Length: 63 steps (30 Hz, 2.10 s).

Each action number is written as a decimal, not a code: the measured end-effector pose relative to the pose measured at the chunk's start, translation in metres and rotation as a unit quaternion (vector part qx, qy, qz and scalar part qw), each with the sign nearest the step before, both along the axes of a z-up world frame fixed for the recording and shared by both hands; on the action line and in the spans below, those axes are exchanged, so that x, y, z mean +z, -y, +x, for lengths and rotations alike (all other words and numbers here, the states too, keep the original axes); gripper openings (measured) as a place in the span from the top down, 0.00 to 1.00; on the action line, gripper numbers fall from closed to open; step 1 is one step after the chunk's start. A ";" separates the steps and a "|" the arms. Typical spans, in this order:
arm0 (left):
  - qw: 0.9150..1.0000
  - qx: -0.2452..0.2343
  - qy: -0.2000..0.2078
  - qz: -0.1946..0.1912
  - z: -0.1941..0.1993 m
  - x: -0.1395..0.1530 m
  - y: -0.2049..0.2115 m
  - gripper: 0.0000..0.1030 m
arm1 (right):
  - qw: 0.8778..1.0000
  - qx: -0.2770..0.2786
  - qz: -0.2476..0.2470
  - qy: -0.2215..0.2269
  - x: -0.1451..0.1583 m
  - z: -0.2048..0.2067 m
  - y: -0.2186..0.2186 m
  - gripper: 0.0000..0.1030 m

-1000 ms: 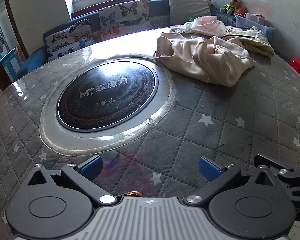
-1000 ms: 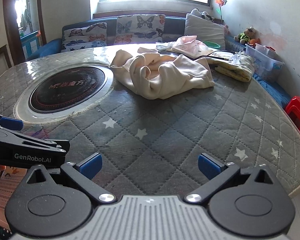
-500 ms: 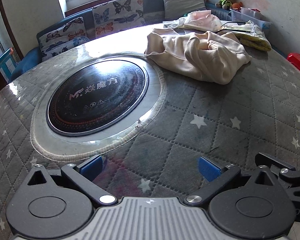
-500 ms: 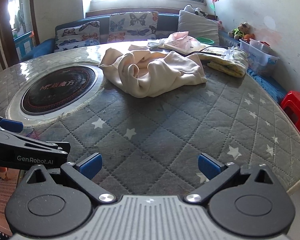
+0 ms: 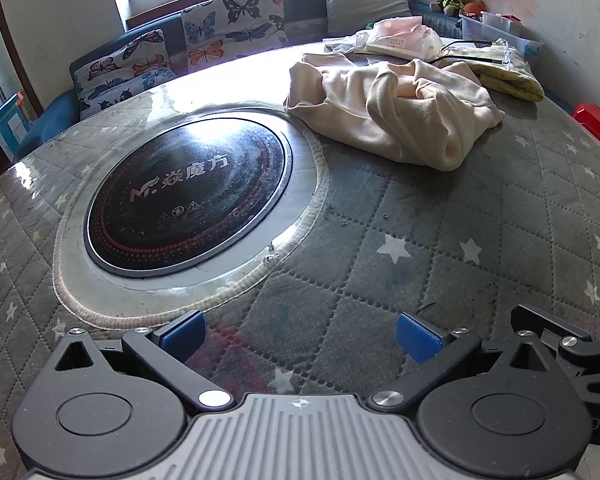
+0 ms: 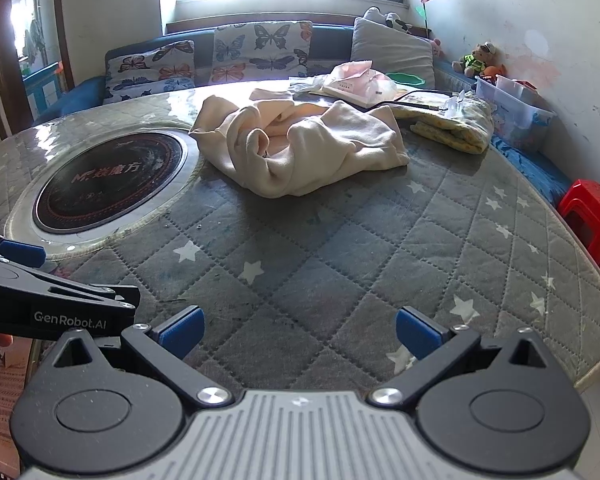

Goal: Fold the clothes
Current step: 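Approach the cream sweatshirt with both open grippers, lowering toward its edge, then close the right gripper on the sweatshirt edge while the left gripper closes on the fabric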

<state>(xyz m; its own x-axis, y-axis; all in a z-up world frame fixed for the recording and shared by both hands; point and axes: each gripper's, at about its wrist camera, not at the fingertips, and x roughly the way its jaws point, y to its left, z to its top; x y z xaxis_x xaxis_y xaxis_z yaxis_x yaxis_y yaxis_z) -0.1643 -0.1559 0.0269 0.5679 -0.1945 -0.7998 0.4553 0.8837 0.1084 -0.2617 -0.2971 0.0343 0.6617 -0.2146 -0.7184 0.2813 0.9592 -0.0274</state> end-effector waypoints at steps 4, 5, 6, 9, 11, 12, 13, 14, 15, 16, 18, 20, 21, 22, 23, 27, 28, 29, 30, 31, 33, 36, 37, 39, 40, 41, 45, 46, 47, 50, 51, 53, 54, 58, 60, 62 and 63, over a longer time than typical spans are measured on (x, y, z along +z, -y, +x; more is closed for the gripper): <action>1.000 0.001 -0.002 0.001 0.003 -0.001 0.002 0.00 | 1.000 -0.001 0.000 -0.001 0.001 0.002 0.003 0.00; 1.000 0.002 -0.003 0.001 0.004 -0.001 0.002 0.00 | 1.000 -0.001 0.000 0.000 0.001 0.003 0.003 0.00; 1.000 0.002 -0.004 0.001 0.005 -0.002 0.003 0.00 | 1.000 -0.001 0.000 0.000 0.001 0.004 0.004 0.00; 1.000 0.001 -0.002 0.001 0.008 -0.001 0.005 0.00 | 1.000 0.000 0.000 0.000 0.001 0.008 0.005 0.00; 1.000 -0.002 -0.001 0.001 0.011 0.000 0.006 0.00 | 1.000 0.000 0.000 0.001 0.001 0.010 0.006 0.01; 1.000 -0.003 -0.002 0.000 0.012 0.000 0.007 0.00 | 1.000 0.000 0.000 0.001 0.001 0.012 0.007 0.01; 1.000 -0.004 -0.002 0.000 0.014 0.001 0.008 0.00 | 1.000 0.000 0.000 0.001 0.001 0.013 0.007 0.01; 1.000 -0.005 -0.001 -0.001 0.015 0.001 0.008 0.00 | 1.000 0.000 0.000 0.002 0.001 0.014 0.008 0.01; 1.000 -0.005 -0.001 -0.001 0.017 0.002 0.009 0.00 | 1.000 0.000 0.000 0.002 0.001 0.015 0.008 0.01; 1.000 -0.006 0.000 -0.002 0.019 0.003 0.010 0.00 | 1.000 0.001 0.000 0.002 0.001 0.017 0.009 0.01; 1.000 -0.007 0.001 -0.002 0.022 0.004 0.012 0.00 | 1.000 0.001 0.001 0.003 0.001 0.020 0.013 0.02; 1.000 -0.008 0.002 -0.003 0.026 0.006 0.014 0.00 | 1.000 0.001 0.003 0.004 0.002 0.023 0.016 0.03; 1.000 -0.008 0.002 -0.004 0.028 0.007 0.016 0.00 | 1.000 0.001 0.003 0.004 0.002 0.025 0.017 0.04; 1.000 -0.009 0.003 -0.004 0.030 0.008 0.017 0.00 | 1.000 0.002 0.003 0.005 0.002 0.027 0.019 0.04; 1.000 -0.009 0.004 -0.004 0.032 0.008 0.019 0.00 | 1.000 0.002 0.002 0.005 0.003 0.029 0.020 0.04; 1.000 -0.012 0.007 -0.006 0.039 0.012 0.024 0.00 | 1.000 0.003 0.001 0.010 0.005 0.038 0.025 0.05; 1.000 -0.012 0.008 -0.006 0.040 0.013 0.026 0.00 | 1.000 0.003 0.001 0.011 0.006 0.040 0.027 0.05; 1.000 -0.012 0.008 -0.005 0.041 0.013 0.027 0.00 | 1.000 0.004 0.000 0.012 0.007 0.042 0.028 0.06; 1.000 -0.013 0.008 -0.004 0.043 0.013 0.028 0.00 | 1.000 0.004 0.000 0.013 0.008 0.045 0.029 0.07; 1.000 -0.013 0.007 -0.004 0.044 0.013 0.030 0.00 | 1.000 0.005 0.000 0.014 0.009 0.046 0.031 0.07; 1.000 -0.014 0.007 -0.003 0.046 0.013 0.032 0.00 | 1.000 0.006 0.001 0.014 0.009 0.048 0.035 0.08; 1.000 -0.014 0.008 -0.003 0.050 0.013 0.036 0.00 | 1.000 0.007 0.001 0.015 0.010 0.054 0.038 0.09; 1.000 -0.015 0.009 -0.003 0.051 0.014 0.036 0.00 | 1.000 0.007 0.002 0.015 0.010 0.056 0.039 0.09; 1.000 -0.017 0.013 -0.003 0.054 0.014 0.038 0.01 | 1.000 0.007 0.004 0.016 0.010 0.060 0.041 0.10; 1.000 -0.017 0.013 -0.003 0.055 0.014 0.039 0.01 | 1.000 0.007 0.004 0.017 0.011 0.061 0.042 0.10; 1.000 -0.018 0.014 -0.003 0.057 0.015 0.040 0.01 | 1.000 0.007 0.005 0.017 0.011 0.062 0.043 0.11; 1.000 -0.018 0.012 -0.002 0.064 0.015 0.044 0.03 | 1.000 0.008 0.006 0.019 0.013 0.068 0.047 0.12; 1.000 -0.019 0.012 -0.002 0.066 0.015 0.045 0.04 | 1.000 0.008 0.007 0.019 0.013 0.070 0.048 0.12; 1.000 -0.019 0.012 -0.002 0.067 0.015 0.046 0.05 | 1.000 0.007 0.007 0.019 0.013 0.072 0.048 0.13; 1.000 -0.019 0.011 -0.003 0.071 0.015 0.048 0.06 | 1.000 0.007 0.008 0.019 0.013 0.078 0.051 0.14; 1.000 -0.019 0.011 -0.003 0.072 0.015 0.049 0.07 | 1.000 0.008 0.008 0.019 0.014 0.079 0.052 0.14; 1.000 -0.018 0.011 -0.003 0.074 0.015 0.050 0.07 | 1.000 0.007 0.007 0.019 0.014 0.081 0.054 0.14; 1.000 -0.018 0.011 -0.003 0.076 0.015 0.051 0.08 | 1.000 0.007 0.007 0.019 0.014 0.082 0.054 0.14; 1.000 -0.016 0.013 -0.005 0.082 0.017 0.053 0.08 | 1.000 0.005 0.006 0.019 0.014 0.088 0.058 0.15; 1.000 -0.015 0.016 -0.006 0.085 0.019 0.055 0.08 | 1.000 0.004 0.006 0.019 0.014 0.091 0.061 0.16; 1.000 -0.013 0.017 -0.007 0.090 0.021 0.057 0.09 | 1.000 0.002 0.006 0.021 0.015 0.094 0.064 0.17; 1.000 -0.013 0.018 -0.009 0.092 0.022 0.058 0.10 | 1.000 0.001 0.007 0.022 0.016 0.096 0.066 0.18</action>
<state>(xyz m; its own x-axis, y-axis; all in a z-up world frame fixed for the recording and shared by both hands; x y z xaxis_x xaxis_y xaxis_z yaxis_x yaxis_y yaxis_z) -0.0721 -0.2136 0.0491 0.5913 -0.2231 -0.7750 0.4738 0.8738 0.1099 -0.1652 -0.3635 0.0500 0.6925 -0.2044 -0.6918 0.2809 0.9597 -0.0024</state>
